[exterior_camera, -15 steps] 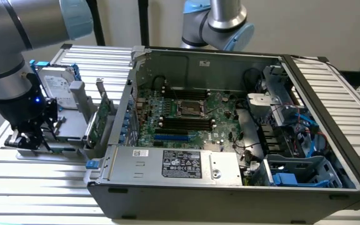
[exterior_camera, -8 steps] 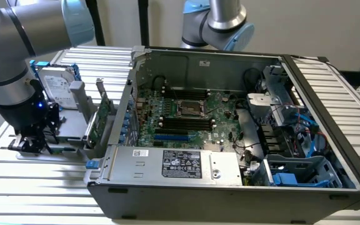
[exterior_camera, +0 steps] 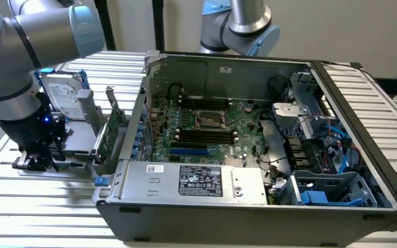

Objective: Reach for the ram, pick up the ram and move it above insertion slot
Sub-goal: 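Pick up the ram and move it above insertion slot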

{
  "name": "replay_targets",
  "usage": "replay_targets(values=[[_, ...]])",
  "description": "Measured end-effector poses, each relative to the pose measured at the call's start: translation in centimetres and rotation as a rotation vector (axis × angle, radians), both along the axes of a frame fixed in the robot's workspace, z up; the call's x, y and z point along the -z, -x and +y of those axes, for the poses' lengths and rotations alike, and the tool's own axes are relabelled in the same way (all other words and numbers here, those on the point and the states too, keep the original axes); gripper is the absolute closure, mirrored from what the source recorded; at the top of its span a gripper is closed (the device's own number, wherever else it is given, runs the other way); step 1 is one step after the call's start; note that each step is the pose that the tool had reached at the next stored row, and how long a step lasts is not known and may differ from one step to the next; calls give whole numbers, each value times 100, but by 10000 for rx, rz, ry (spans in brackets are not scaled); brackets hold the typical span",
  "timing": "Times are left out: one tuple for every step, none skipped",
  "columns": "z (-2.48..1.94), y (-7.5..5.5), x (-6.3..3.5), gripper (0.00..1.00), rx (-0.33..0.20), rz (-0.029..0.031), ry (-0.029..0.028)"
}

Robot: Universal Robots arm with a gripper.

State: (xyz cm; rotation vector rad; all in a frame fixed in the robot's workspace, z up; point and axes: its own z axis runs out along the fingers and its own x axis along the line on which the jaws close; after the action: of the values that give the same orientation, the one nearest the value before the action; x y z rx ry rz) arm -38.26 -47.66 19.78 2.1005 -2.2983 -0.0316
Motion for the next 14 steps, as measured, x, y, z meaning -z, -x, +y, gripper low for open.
replay_targets(values=[[1, 1, 1, 64, -58, 0, 0], [1, 1, 3, 64, -112, -1, -3], [1, 1, 4, 64, -165, -1, -9], [2, 1, 5, 64, -215, -1, -18], [3, 1, 6, 64, -260, -2, -29], [4, 0, 8, 64, -297, -4, -43], [3, 0, 8, 64, -321, -3, -61], [4, 0, 10, 64, -340, -2, -79], [3, 0, 11, 66, -355, 1, -91], [3, 0, 13, 66, -370, 3, -102], [3, 1, 15, 72, -380, 4, -107], [3, 1, 15, 78, -387, 9, -107], [3, 1, 16, 78, -390, 16, -109], [3, 1, 16, 84, -390, 17, -108]])
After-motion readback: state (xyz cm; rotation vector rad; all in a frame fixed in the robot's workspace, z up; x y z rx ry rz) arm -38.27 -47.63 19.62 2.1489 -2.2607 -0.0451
